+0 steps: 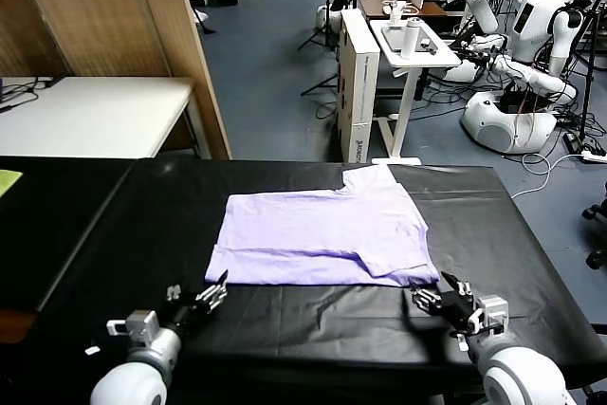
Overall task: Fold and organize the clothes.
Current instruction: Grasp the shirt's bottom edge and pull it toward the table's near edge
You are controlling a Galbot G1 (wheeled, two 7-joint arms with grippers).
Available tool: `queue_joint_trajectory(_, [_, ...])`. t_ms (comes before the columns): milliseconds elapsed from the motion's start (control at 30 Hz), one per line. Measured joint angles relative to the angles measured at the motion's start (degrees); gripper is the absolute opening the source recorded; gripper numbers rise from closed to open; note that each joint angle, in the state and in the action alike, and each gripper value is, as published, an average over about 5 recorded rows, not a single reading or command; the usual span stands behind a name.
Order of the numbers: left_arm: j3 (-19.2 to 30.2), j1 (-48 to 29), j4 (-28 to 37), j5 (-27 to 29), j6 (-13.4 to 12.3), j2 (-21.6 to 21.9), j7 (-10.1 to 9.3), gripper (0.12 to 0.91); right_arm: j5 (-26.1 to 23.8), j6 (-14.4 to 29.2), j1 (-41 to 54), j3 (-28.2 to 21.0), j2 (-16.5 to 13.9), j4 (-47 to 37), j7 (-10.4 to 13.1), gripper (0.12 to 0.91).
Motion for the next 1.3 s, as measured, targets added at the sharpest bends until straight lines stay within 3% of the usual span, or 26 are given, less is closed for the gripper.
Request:
queue_joint_trajectory(200, [0.4, 0.1, 0.9, 1.1, -0.1, -0.2, 0.16, 0.247, 0.0, -0.3, -1.2, 0.1, 0.1, 0.9, 0.9, 0.221])
queue_joint_trajectory(300, [0.4, 0.3, 0.9, 1.2, -0.1, -0.2, -0.02, 0.152, 0.0, -1.0, -2.4, 0.5, 0.3, 2.2, 1.6, 0.149])
queue_joint_trajectory(633, [-1.6, 4.7, -3.3, 2.0, 0.2, 1.9, -0.84, 0.148, -2.0, -7.3, -10.1, 3.0, 1.8, 10.7, 2.9, 0.14])
queue_joint_trajectory(933, [-3.3, 13.1, -8.5, 3.0, 0.3, 3.9, -0.88, 0.148, -4.4, -9.8, -14.7, 2.8, 2.9, 14.5, 3.4, 0.144])
queue_joint_trajectory(1033, [-3.7, 15.4, -9.5, 3.0, 0.4, 4.3, -0.97, 0.148, -4.3, -10.7, -15.5, 3.0, 3.0, 15.6, 3.8, 0.237])
queue_joint_trajectory(1167, [-3.9, 17.4, -10.8, 2.9, 1.6, 4.2, -1.98, 0.174, -4.3, -10.9, -16.9, 3.7, 3.0, 17.4, 4.4, 0.48])
queue_joint_trajectory(1300, [-4.1, 18.7, -12.4, 2.7, 3.6, 3.6, -3.55, 0.363, -4.0, -10.9, -18.1, 4.6, 3.1, 19.3, 4.6, 0.721])
